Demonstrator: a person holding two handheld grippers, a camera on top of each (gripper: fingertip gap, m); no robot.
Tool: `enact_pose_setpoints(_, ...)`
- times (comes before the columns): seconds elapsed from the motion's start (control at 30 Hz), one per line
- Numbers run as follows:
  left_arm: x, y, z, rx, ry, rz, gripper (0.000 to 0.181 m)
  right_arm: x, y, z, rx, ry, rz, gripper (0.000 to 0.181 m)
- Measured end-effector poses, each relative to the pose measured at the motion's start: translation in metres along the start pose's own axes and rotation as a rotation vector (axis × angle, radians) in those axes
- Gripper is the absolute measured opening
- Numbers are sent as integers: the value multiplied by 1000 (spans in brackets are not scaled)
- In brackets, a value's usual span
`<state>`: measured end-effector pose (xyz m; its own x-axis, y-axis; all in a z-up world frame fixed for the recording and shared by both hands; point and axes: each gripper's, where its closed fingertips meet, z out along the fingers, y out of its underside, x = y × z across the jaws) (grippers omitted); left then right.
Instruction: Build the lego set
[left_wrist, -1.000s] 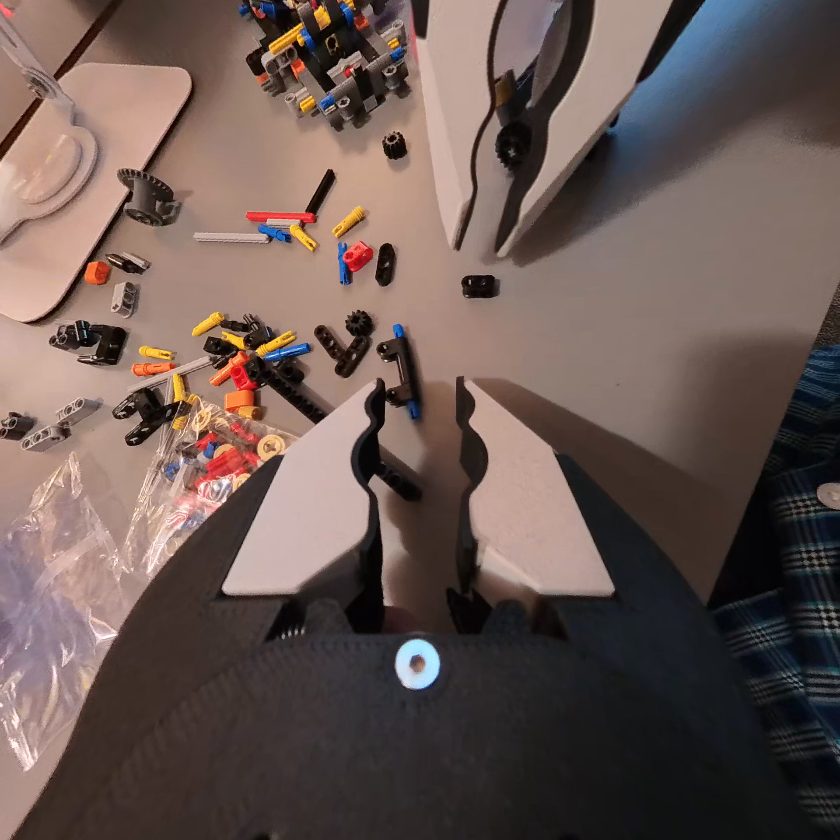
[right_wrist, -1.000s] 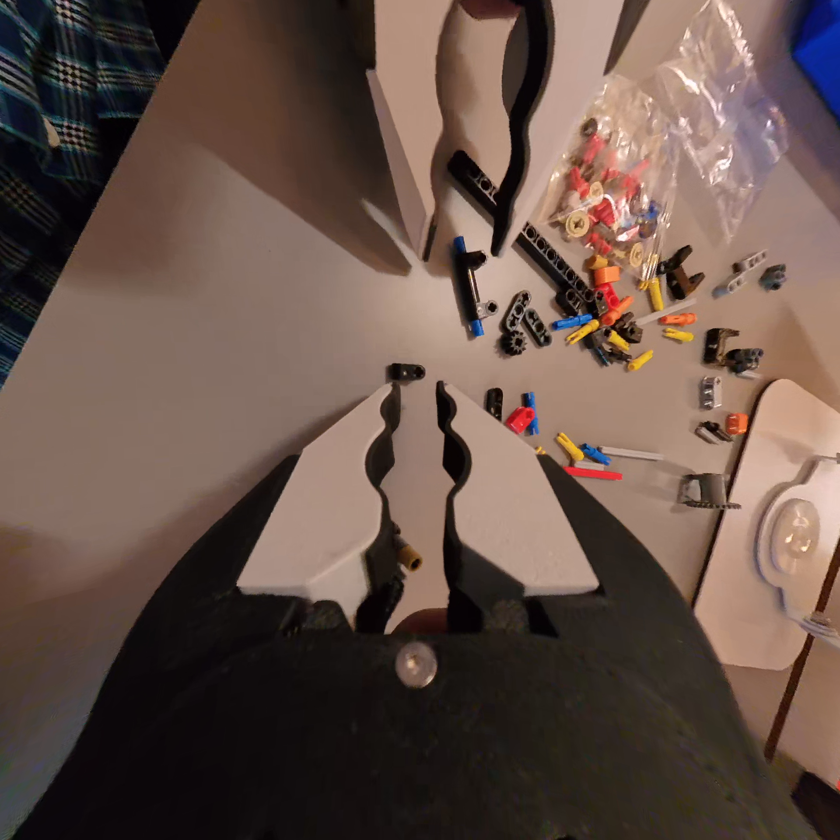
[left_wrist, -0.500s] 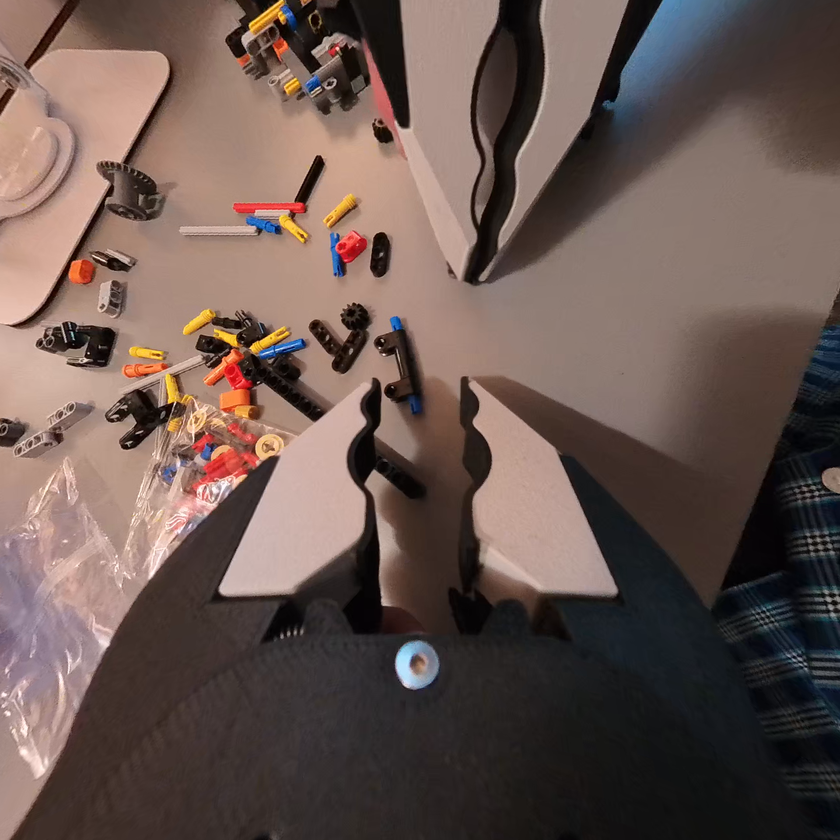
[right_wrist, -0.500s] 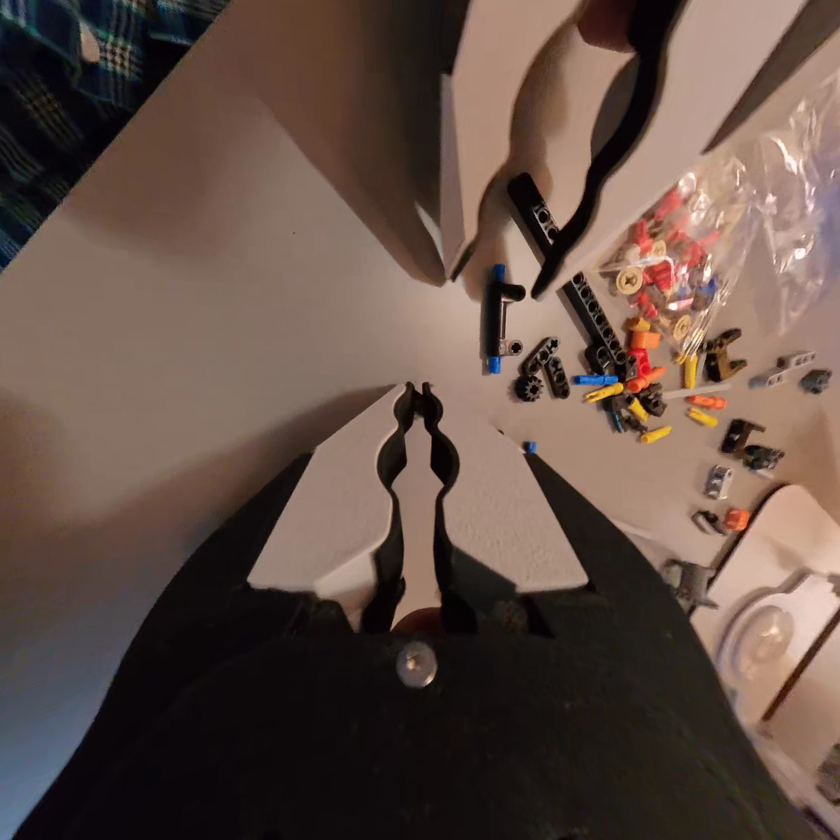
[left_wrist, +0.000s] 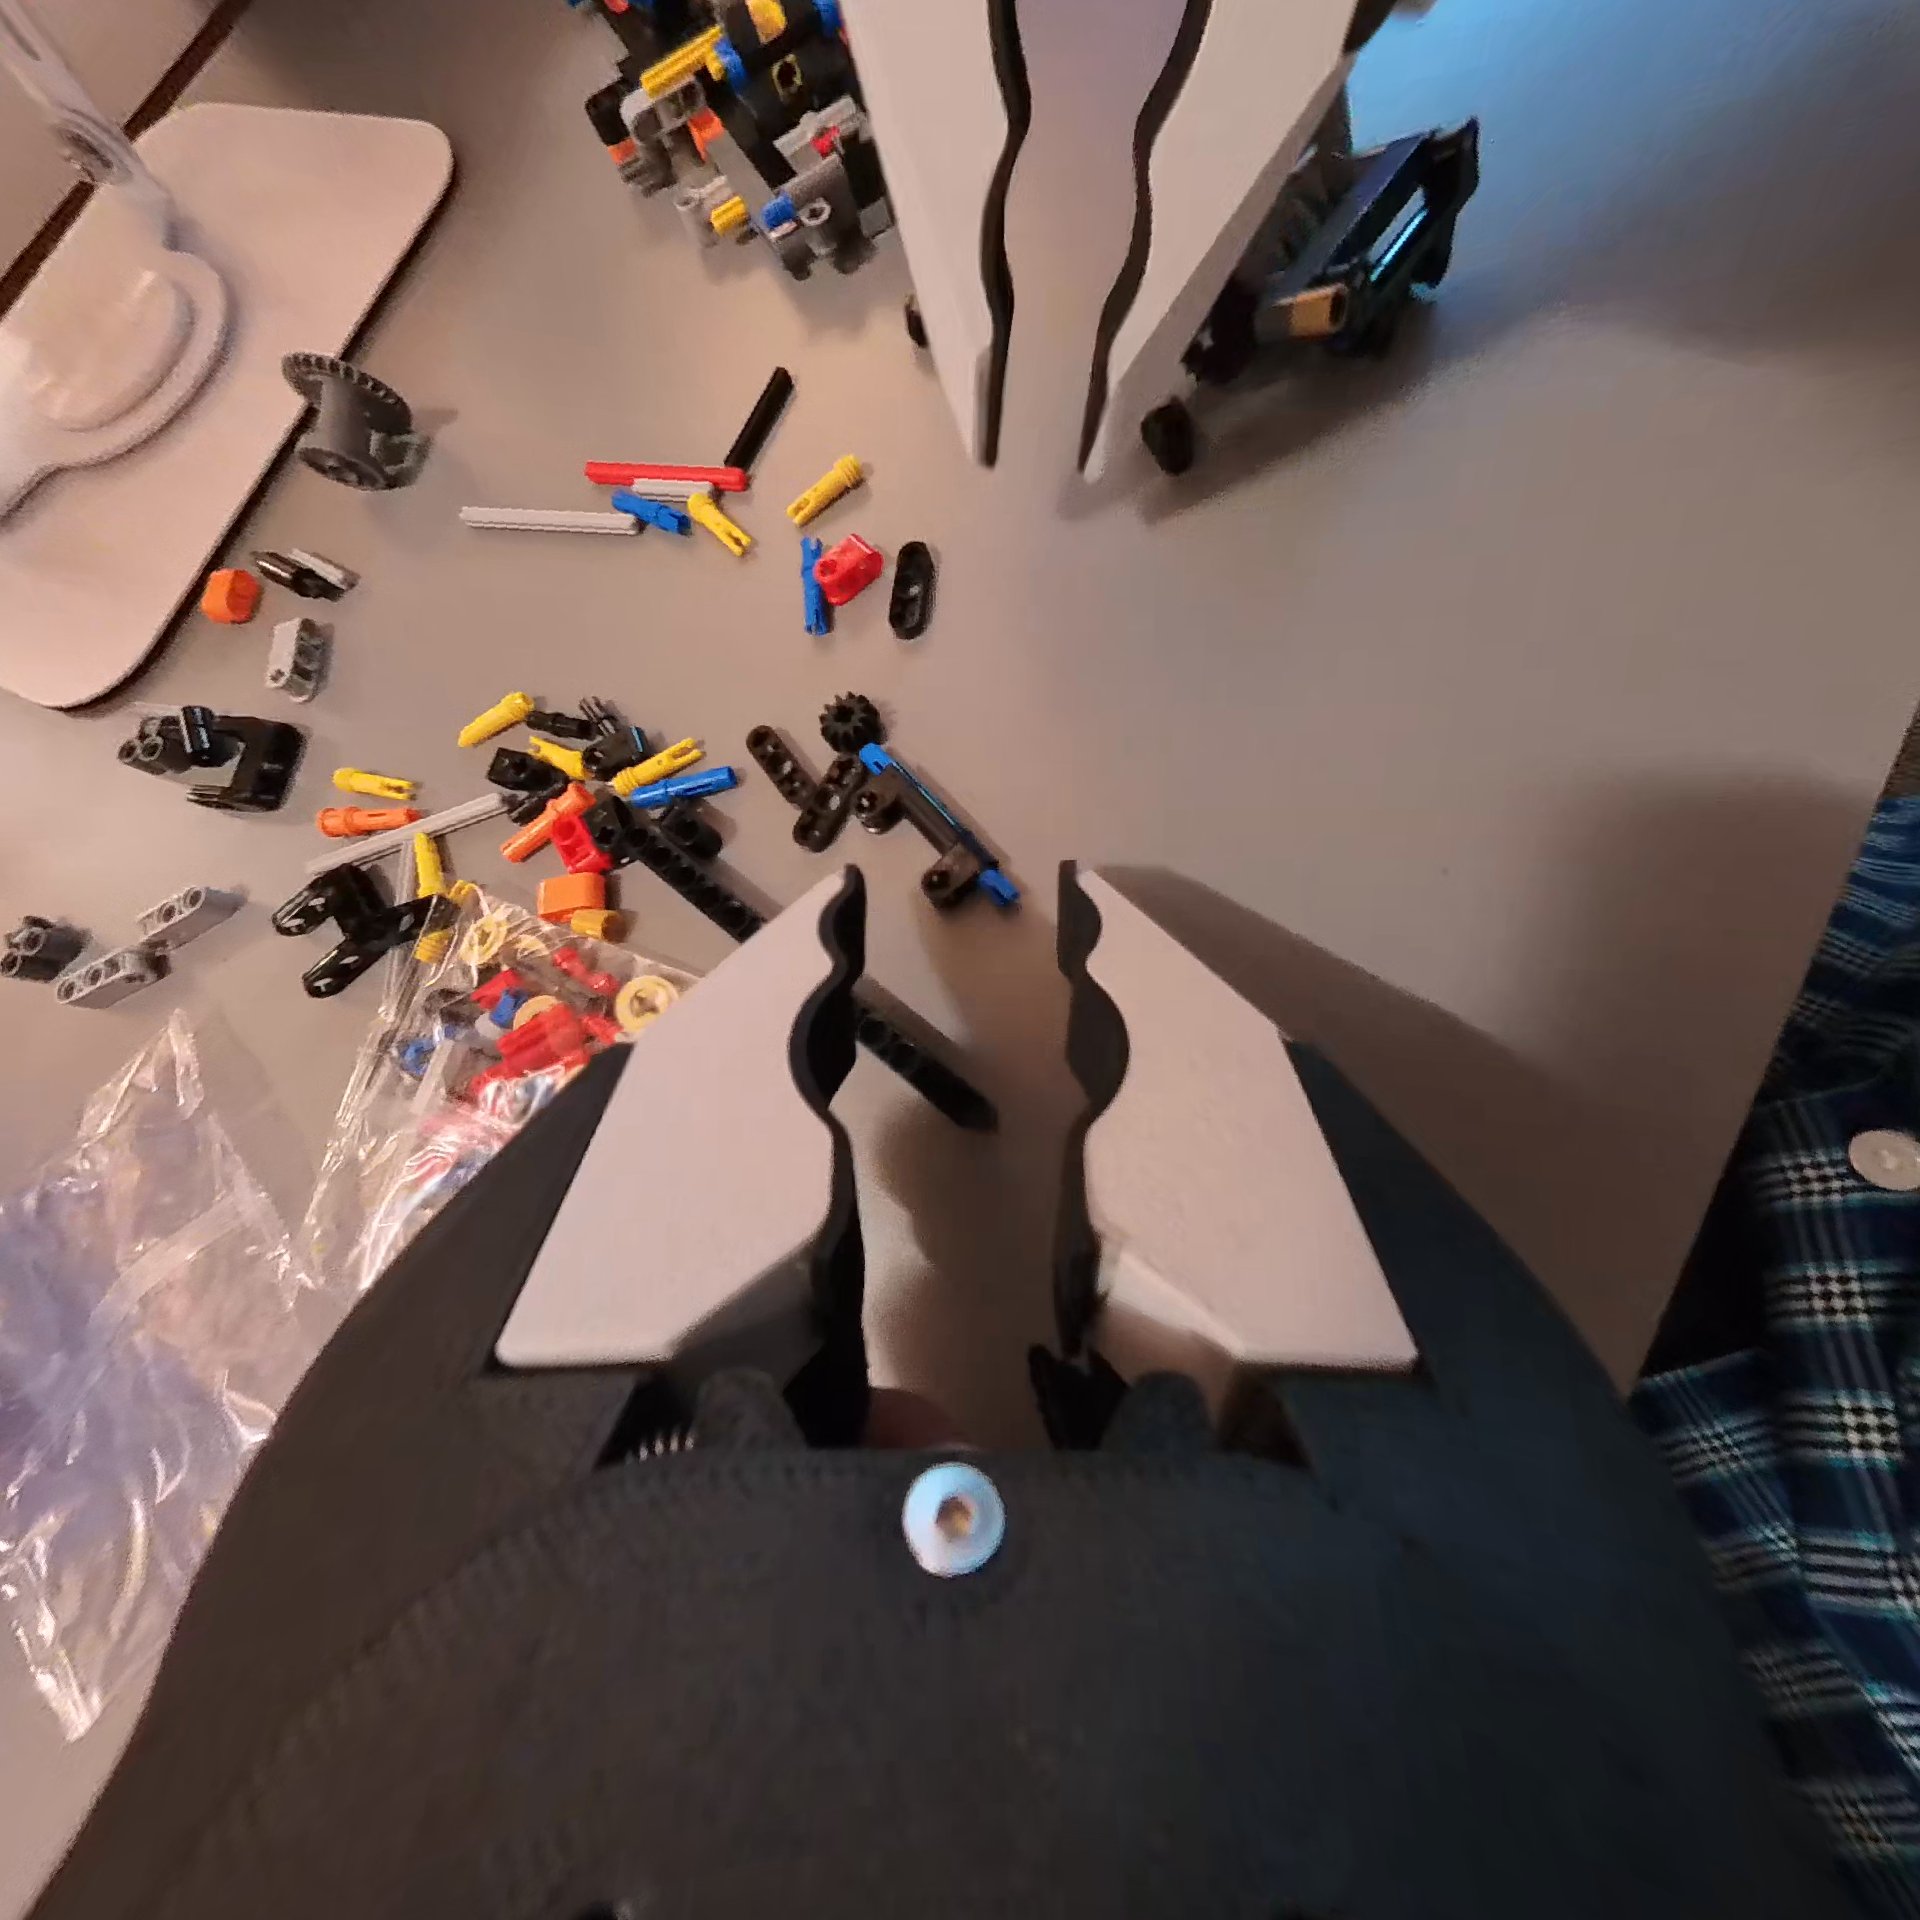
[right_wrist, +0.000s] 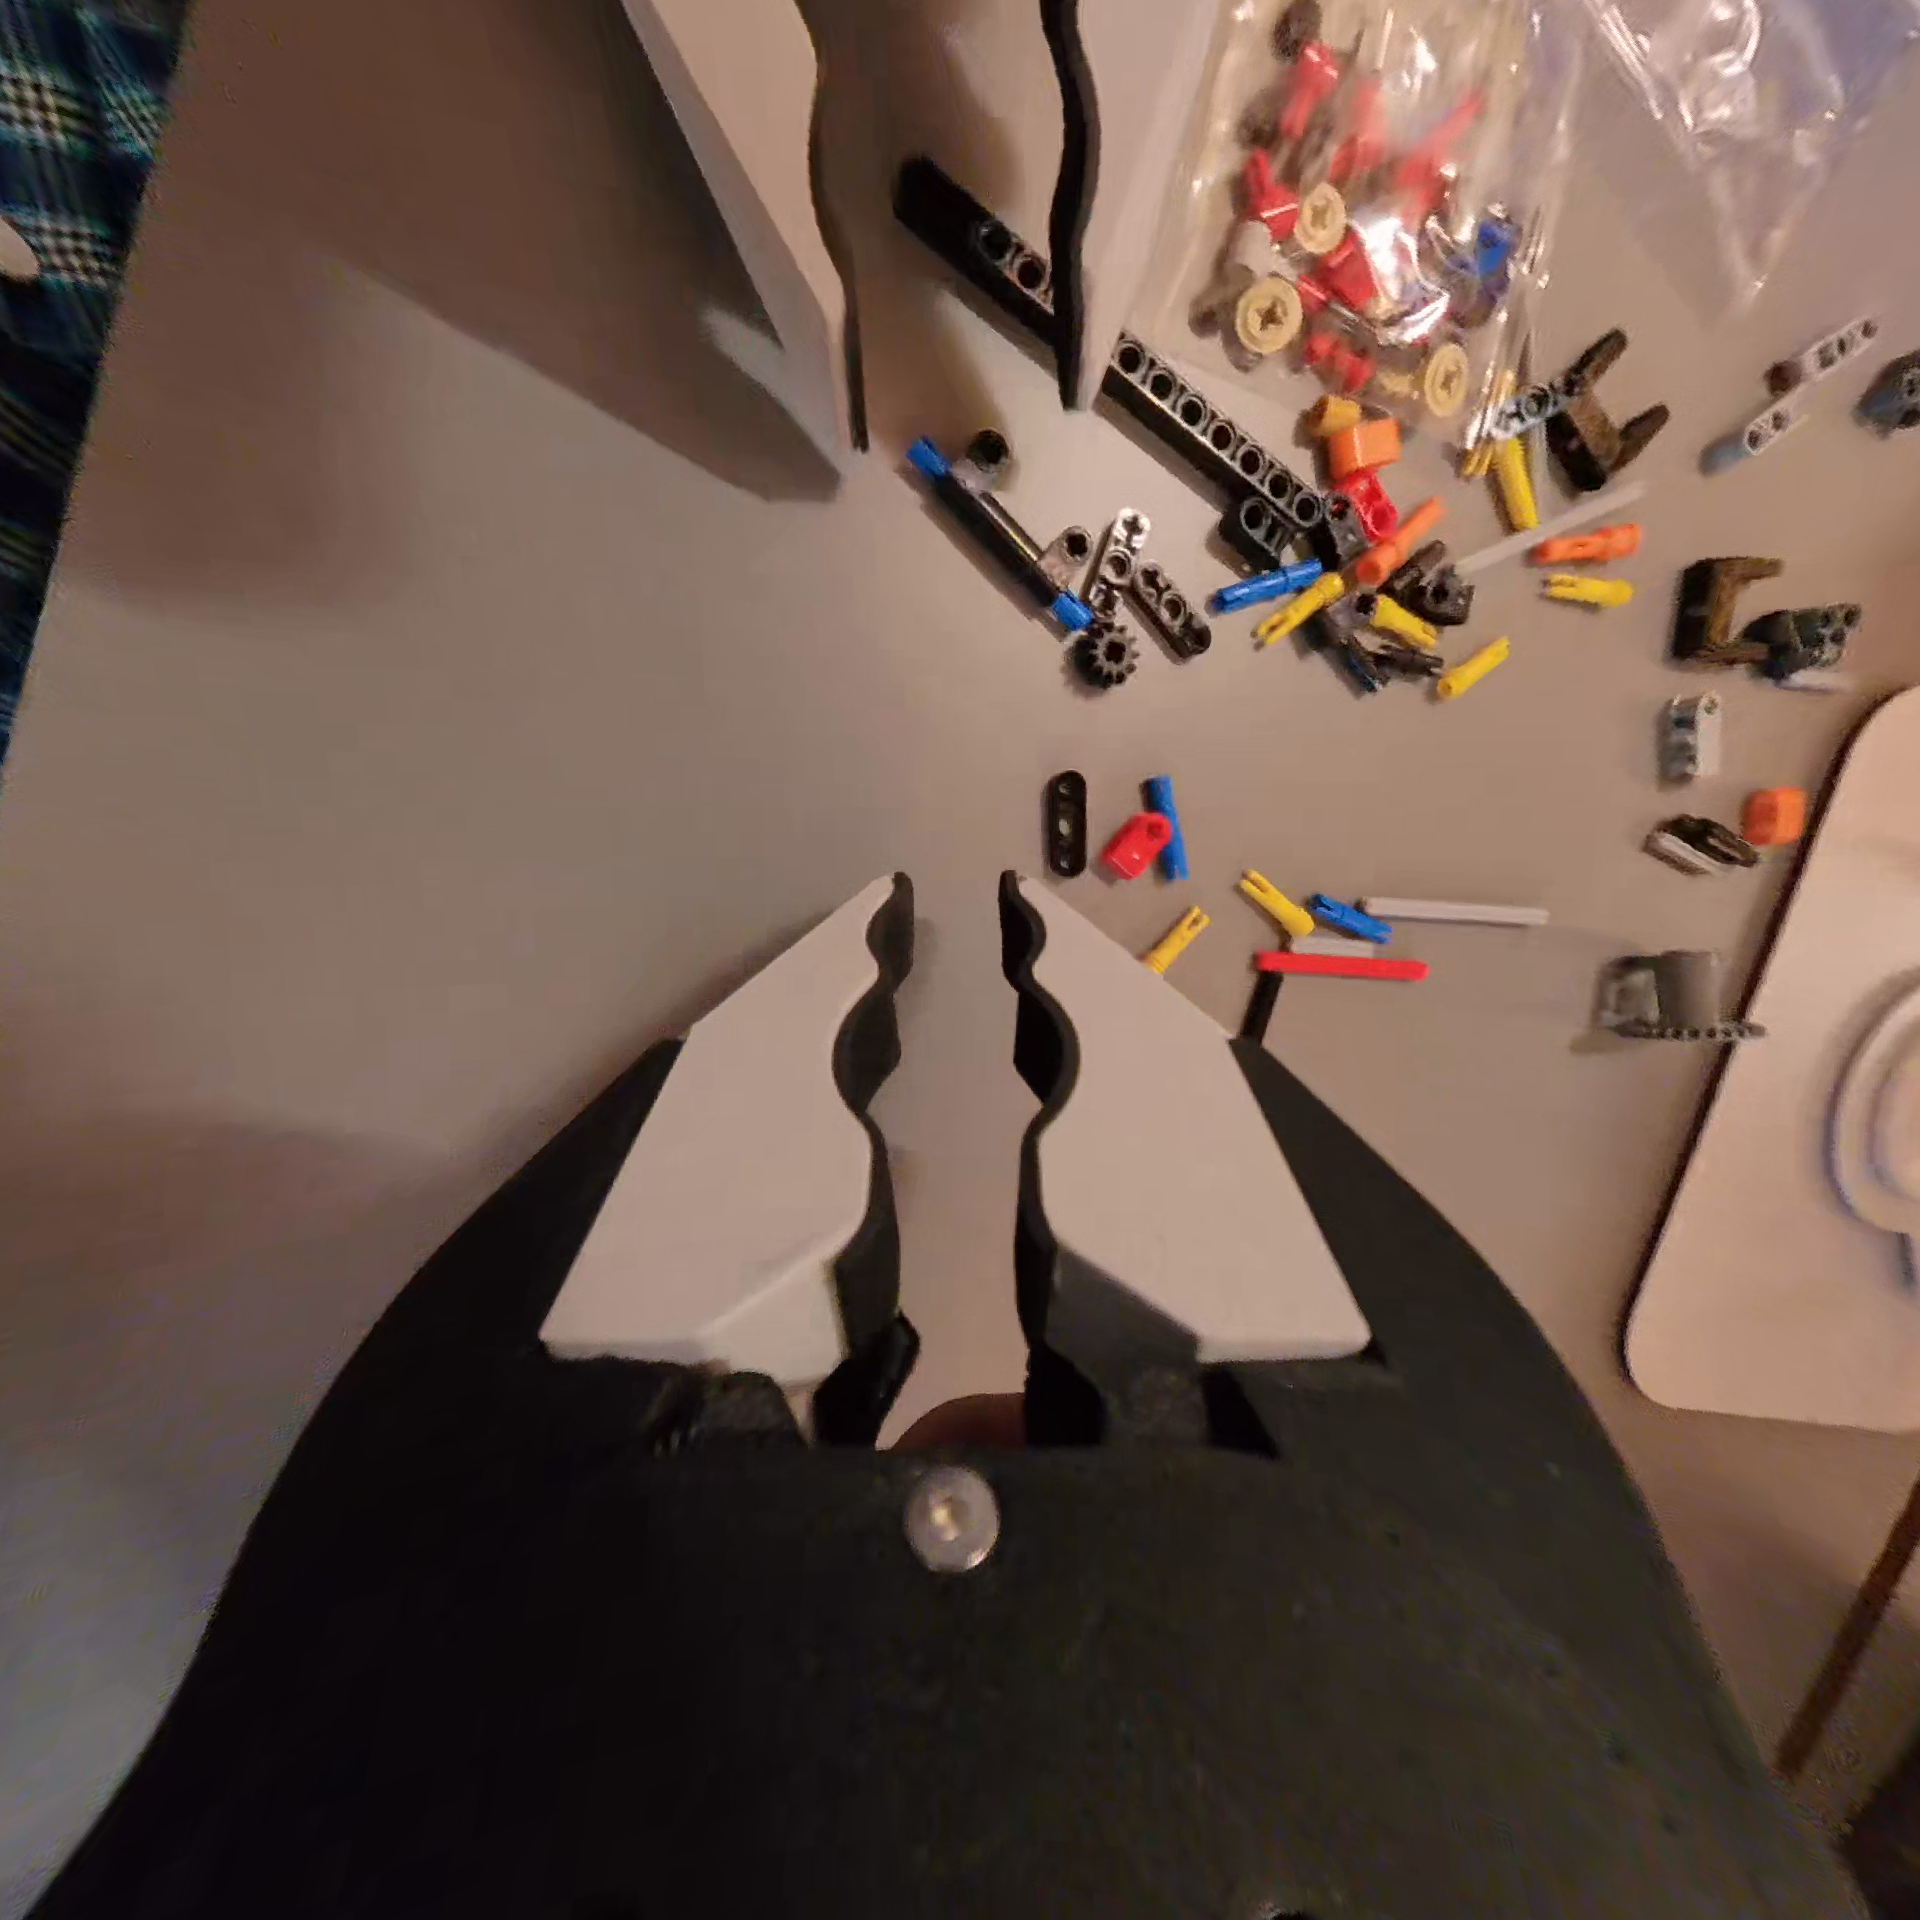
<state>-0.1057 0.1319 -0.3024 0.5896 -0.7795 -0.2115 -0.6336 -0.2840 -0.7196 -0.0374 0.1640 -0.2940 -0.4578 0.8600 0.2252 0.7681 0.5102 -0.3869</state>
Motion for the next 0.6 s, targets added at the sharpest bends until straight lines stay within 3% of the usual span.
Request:
enact_pose_setpoints(0.03,-1,-1,0,-1,-6,-7,35,-1,2,-2,9,-18,17,15)
enact_pose_setpoints(0.33,0,-3,16,-51,-20,-72,36,-13,23,-19,18,-53,67,16)
enact_pose_setpoints(0.6,3,-6,22,-64,-16,-72,17,-26,27,-4,-18,-132,-14,10)
